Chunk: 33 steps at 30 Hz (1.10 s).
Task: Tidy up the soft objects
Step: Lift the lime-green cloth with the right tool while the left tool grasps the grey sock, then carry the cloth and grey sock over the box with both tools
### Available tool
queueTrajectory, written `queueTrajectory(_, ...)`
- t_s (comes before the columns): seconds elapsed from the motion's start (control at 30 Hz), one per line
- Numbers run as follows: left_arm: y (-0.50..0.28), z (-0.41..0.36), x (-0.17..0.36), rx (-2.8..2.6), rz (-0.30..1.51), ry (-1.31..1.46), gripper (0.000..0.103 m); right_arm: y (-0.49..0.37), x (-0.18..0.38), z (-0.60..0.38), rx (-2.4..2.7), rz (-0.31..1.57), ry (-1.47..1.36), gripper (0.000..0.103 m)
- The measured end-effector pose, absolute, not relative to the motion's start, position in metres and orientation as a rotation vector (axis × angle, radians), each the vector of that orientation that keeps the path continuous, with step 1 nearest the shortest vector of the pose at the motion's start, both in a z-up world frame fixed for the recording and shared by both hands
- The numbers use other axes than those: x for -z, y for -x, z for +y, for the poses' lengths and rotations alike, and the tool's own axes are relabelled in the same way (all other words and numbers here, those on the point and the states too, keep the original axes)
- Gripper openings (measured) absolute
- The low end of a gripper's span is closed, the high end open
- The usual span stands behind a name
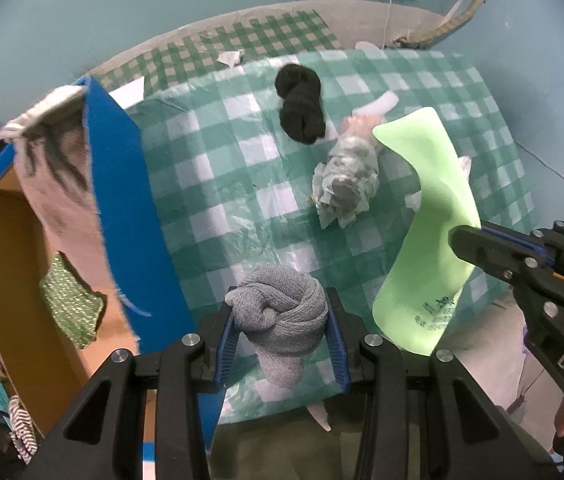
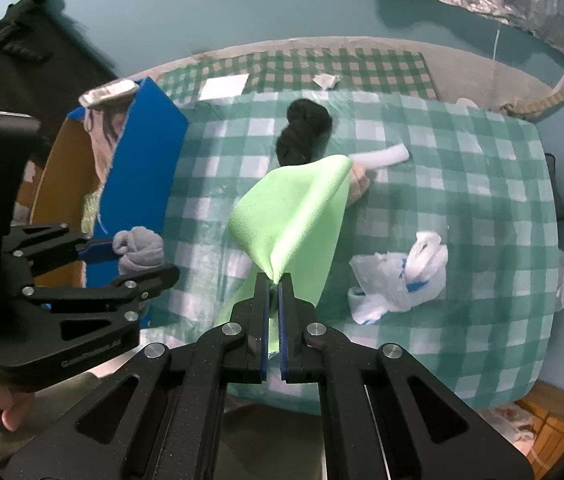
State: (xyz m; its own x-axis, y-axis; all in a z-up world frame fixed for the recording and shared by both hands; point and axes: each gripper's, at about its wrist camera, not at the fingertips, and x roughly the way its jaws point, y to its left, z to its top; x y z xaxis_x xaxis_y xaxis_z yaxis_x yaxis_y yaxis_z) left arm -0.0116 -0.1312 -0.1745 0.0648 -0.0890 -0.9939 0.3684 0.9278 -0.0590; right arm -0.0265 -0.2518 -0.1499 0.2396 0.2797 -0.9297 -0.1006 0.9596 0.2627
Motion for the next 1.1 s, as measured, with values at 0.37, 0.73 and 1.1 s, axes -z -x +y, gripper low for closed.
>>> queueTrajectory(0.37,-0.004,-0.102,0.142,0.311,1.422,-0.168,0.040,0.016,0.123,-0.234,-0.302,1.273,-0.121,0.003)
queueTrajectory(0.73,-0.004,-0.063,0.127,0.230,1.414,-0.076,0.040,0.006,0.105,-0.208,-0.370,1.252,-0.083,0.003)
queueTrajectory(1.1,-0.005,-0.021,0.119,0.141,1.405,-0.001,0.040,-0.008,0.092,-0.167,-0.454,1.235,-0.039,0.003)
